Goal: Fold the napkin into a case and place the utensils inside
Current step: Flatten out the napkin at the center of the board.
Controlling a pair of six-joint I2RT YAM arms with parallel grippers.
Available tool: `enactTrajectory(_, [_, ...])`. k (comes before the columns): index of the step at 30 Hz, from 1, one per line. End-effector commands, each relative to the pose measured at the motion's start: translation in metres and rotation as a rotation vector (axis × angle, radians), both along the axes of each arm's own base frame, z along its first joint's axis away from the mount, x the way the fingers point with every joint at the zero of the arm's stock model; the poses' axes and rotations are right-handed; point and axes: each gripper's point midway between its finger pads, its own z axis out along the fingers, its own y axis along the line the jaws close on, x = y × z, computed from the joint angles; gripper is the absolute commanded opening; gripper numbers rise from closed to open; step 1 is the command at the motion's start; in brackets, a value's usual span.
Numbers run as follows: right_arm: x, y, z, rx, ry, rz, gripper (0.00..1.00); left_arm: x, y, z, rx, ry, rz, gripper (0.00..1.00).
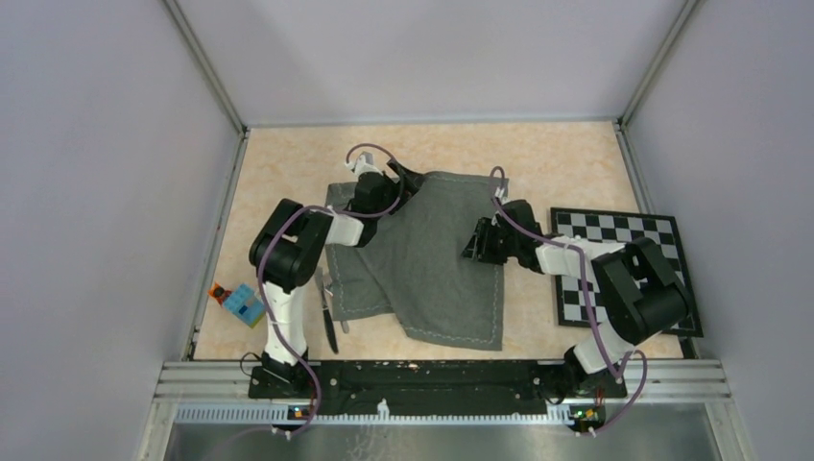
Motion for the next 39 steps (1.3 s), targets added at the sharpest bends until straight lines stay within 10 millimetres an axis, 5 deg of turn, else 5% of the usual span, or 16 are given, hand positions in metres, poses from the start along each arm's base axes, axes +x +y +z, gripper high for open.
enactTrajectory(1, [-0.004,-0.024,-0.026,-0.073,0.032,-0.102,0.43,0.039,0.024,0.017,-0.020,-0.123,0.196,0.99])
enactTrajectory(8, [-0.001,-0.038,-0.040,-0.058,0.065,-0.152,0.40,0.086,0.040,0.014,0.080,-0.190,0.272,0.99])
enactTrajectory(14, [0.005,-0.048,-0.041,-0.053,0.052,-0.198,0.39,0.153,0.079,0.099,0.588,-0.439,0.373,0.99])
enactTrajectory(18, [0.009,-0.056,-0.029,-0.075,0.014,-0.212,0.39,0.181,0.102,0.151,0.699,-0.387,0.256,0.99])
enactTrajectory(22, [0.012,-0.057,-0.005,-0.078,-0.049,-0.184,0.40,0.138,0.088,0.169,0.719,-0.352,0.056,0.99])
enactTrajectory(26, [0.009,-0.056,0.016,-0.078,-0.091,-0.141,0.45,0.074,0.105,0.127,0.629,-0.154,0.061,0.99])
enactTrajectory(30, [0.004,-0.058,0.022,-0.077,-0.117,-0.130,0.58,0.030,0.124,0.093,0.507,-0.089,0.151,0.99])
enactTrajectory(34, [-0.002,-0.057,0.024,-0.071,-0.119,-0.108,0.58,0.013,0.149,0.068,0.443,-0.026,0.243,0.99])
enactTrajectory(39, [-0.007,-0.057,0.023,-0.066,-0.133,-0.095,0.58,0.014,0.182,0.037,0.412,0.069,0.301,0.99])
